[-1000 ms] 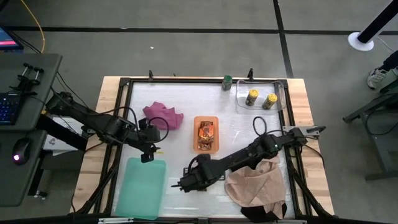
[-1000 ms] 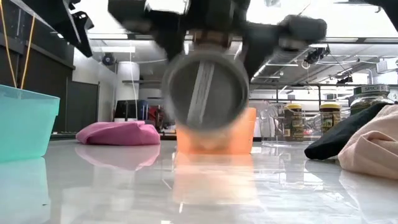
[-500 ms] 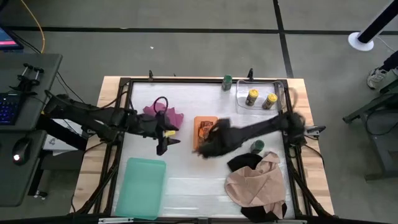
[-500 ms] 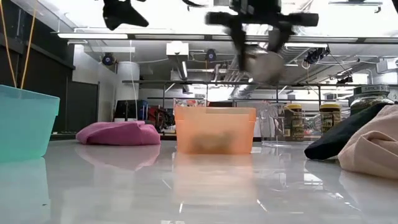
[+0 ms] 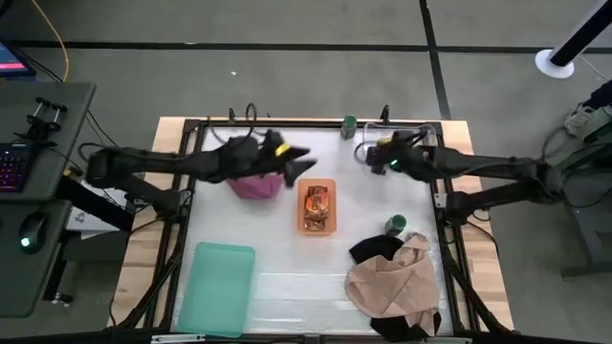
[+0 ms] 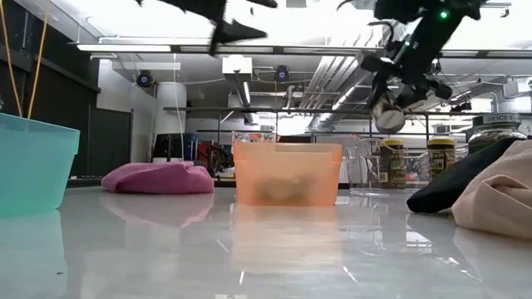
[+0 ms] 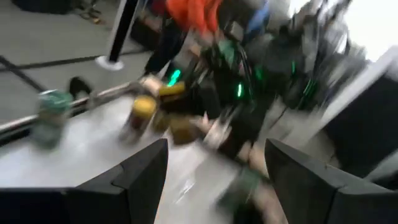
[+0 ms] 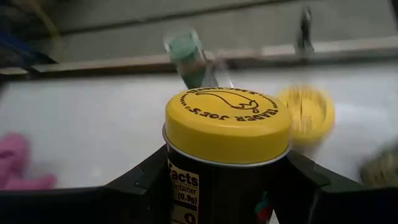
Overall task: Sort spices by type
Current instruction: Put the yellow seasoning bottle into the transparent bin
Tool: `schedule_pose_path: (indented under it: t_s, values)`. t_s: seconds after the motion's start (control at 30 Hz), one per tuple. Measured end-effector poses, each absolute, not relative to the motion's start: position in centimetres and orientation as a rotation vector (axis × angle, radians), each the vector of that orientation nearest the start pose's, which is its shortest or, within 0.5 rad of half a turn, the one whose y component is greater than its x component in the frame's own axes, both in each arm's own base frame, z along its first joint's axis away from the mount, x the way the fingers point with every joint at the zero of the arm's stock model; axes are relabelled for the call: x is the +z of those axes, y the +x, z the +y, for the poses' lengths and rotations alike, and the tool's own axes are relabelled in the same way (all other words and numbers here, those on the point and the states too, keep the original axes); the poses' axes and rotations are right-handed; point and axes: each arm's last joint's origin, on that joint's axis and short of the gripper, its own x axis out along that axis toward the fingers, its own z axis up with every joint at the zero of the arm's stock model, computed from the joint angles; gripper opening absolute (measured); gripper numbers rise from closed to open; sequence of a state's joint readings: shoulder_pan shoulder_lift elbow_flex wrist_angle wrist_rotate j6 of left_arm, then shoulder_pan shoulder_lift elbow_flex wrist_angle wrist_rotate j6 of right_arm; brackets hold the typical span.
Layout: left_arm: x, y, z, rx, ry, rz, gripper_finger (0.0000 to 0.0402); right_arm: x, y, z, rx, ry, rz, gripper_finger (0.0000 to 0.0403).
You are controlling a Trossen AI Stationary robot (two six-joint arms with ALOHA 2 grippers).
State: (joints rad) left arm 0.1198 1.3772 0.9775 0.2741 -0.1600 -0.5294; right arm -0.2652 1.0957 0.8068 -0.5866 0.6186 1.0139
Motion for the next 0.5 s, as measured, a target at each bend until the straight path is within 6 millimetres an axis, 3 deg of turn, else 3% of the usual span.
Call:
schedule_pose_path:
  t_s: [0.13,0.27,0.37,0.5]
  values:
    - [29.3,34.0,7.0,0.249,-0.700,-0.085,0.0255,25.0,17.6,-8.8,-1.165,0.598,0.366,0.0194]
    - [28.0,36.7,8.3,0.240,-0.747,-0.056,0.0255,24.2,16.9,-9.9,-1.122,0.478,0.400,0.0194]
    - [28.1,38.5,9.1,0.202,-0.719,-0.046,0.0255,23.3,17.2,-10.2,-1.064,0.408,0.417,0.0194]
    - [29.2,39.9,10.1,0.158,-0.657,-0.059,0.0255,22.4,17.4,-10.8,-1.137,0.366,0.390,0.0194]
